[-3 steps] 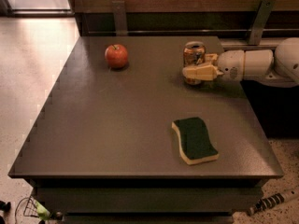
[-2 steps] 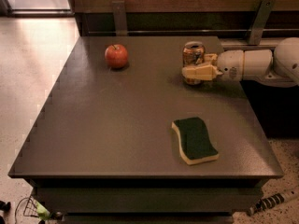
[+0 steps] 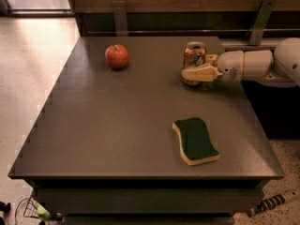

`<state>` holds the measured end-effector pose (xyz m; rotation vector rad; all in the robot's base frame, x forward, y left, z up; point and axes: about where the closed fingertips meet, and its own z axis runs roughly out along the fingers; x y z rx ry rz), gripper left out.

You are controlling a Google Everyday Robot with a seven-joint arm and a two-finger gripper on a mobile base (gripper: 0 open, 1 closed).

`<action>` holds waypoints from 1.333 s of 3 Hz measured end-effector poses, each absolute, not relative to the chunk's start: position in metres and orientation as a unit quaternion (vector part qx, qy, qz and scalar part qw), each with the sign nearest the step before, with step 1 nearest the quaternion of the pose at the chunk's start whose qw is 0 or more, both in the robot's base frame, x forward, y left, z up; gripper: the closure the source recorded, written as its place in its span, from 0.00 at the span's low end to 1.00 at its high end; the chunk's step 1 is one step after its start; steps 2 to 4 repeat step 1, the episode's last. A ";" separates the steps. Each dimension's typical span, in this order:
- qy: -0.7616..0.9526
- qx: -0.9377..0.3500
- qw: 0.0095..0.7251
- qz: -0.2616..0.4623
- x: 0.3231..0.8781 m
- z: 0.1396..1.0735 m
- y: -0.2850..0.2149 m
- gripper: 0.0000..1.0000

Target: Place orange can upright

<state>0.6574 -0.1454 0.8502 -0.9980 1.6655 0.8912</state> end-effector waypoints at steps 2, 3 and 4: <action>0.683 -0.409 0.482 0.366 0.657 0.850 -0.145 0.02; 0.683 -0.409 0.482 0.366 0.657 0.850 -0.145 0.02; 0.683 -0.409 0.482 0.366 0.657 0.850 -0.145 0.02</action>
Offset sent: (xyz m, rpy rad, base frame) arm 0.0000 0.0000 0.0000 0.0000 0.0000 0.0000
